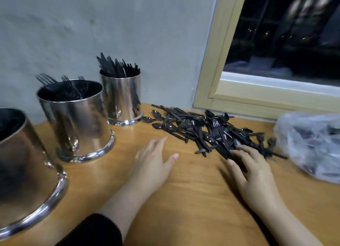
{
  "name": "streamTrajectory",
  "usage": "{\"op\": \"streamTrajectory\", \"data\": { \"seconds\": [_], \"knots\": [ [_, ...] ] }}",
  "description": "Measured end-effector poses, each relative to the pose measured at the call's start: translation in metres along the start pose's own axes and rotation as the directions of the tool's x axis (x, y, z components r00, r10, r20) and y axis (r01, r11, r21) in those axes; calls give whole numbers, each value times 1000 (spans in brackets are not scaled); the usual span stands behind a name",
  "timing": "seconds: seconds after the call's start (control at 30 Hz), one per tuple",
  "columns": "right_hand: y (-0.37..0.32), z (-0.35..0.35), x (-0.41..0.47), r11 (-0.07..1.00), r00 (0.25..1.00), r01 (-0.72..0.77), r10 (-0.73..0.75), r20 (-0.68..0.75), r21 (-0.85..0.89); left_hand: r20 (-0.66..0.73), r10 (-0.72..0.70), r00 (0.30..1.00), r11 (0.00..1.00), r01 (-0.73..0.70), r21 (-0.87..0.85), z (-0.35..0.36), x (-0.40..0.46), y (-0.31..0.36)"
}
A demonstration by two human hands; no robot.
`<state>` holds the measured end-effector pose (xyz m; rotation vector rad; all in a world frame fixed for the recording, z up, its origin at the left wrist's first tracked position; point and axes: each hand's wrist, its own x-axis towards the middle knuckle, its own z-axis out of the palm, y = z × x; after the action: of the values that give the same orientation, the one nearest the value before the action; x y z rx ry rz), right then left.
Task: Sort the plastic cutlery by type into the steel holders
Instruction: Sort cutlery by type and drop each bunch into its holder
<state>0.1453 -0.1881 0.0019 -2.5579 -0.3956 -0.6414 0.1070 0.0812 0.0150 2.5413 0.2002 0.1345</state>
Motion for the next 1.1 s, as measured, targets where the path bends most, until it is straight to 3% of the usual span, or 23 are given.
{"op": "streamTrajectory", "data": {
  "seconds": [0.2,0.3,0.4,0.53,0.67,0.77,0.83,0.9,1.0,1.1],
  "knots": [
    [61,-4,50,981,979,-193,193,-66,-7,-149,-49,988,999,52,15,20,91,9],
    [81,-2,79,947,952,-303,305,4,-103,-183,-73,980,992,91,92,25,134,12],
    [95,9,100,924,914,-344,370,164,-167,-117,-58,991,980,79,181,34,164,20],
    [97,23,112,953,903,-227,283,322,-200,8,18,1000,966,-20,258,47,177,38],
    [77,18,109,989,898,-124,147,415,-81,95,172,980,964,-188,190,50,162,51],
    [66,14,108,980,935,-175,134,329,98,33,270,962,963,-270,0,49,155,50],
    [64,11,115,974,979,-162,138,152,160,-112,239,965,967,-247,-65,43,163,46],
    [65,12,128,976,991,-134,129,42,169,-214,152,965,987,-157,-7,34,175,42],
    [76,28,153,990,991,-90,78,113,110,-150,50,987,987,-26,157,29,193,33],
    [87,46,180,997,963,-60,44,265,53,4,19,1000,966,-19,259,36,206,28]
  ]
}}
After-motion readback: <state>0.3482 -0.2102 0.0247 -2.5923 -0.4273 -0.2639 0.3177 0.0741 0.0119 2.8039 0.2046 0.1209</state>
